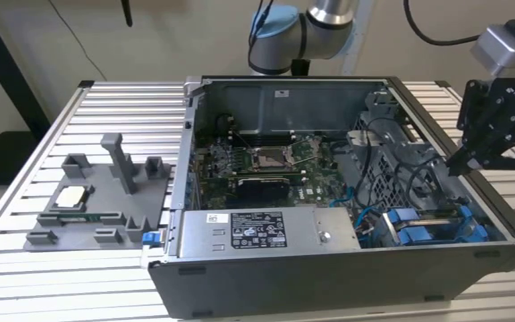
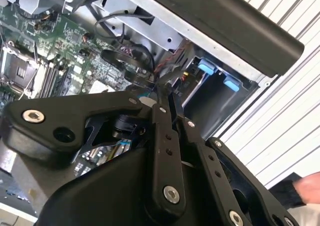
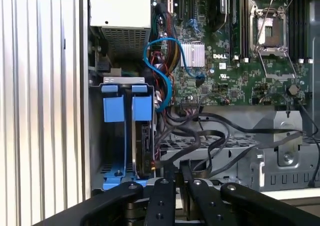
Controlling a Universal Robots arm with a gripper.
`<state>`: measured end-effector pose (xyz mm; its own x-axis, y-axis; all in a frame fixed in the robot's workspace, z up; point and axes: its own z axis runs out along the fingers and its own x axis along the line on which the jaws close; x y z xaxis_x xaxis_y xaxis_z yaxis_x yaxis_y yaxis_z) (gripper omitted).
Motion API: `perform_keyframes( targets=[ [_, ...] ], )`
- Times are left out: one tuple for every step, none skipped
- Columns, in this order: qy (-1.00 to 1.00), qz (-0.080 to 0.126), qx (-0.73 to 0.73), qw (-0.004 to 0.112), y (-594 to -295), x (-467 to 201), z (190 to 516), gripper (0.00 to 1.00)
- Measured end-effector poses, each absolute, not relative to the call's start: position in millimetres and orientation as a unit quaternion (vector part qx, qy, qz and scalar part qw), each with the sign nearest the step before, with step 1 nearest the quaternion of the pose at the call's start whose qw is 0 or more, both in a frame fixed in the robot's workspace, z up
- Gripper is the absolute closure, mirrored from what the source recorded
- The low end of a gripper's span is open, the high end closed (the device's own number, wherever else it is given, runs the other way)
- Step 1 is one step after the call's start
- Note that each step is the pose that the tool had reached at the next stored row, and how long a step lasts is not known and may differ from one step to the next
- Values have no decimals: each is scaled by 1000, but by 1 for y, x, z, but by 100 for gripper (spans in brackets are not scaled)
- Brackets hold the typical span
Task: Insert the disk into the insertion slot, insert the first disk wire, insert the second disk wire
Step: 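Insert the second disk wire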
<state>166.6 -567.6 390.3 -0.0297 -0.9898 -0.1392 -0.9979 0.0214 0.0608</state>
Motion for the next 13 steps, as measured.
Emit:
perform_keyframes(
  targets=[
    [714,70,-696,29,-568,164,391,84],
    [714,69,-696,29,-568,161,391,84],
    [714,69,-696,29,-568,157,391,84],
    [714,68,-696,29,-568,154,391,84],
    [714,67,-696,29,-568,150,391,84],
    [714,66,-696,30,-568,147,391,84],
    [714,66,-696,29,-568,144,391,84],
    [714,65,-696,29,-568,141,391,84],
    [714,65,-696,29,-568,138,391,84],
    [714,64,-696,28,-568,135,391,84],
    [714,64,-696,28,-568,133,391,84],
    [714,63,-696,27,-568,130,391,84],
    [714,63,-696,27,-568,128,391,84]
  ],
)
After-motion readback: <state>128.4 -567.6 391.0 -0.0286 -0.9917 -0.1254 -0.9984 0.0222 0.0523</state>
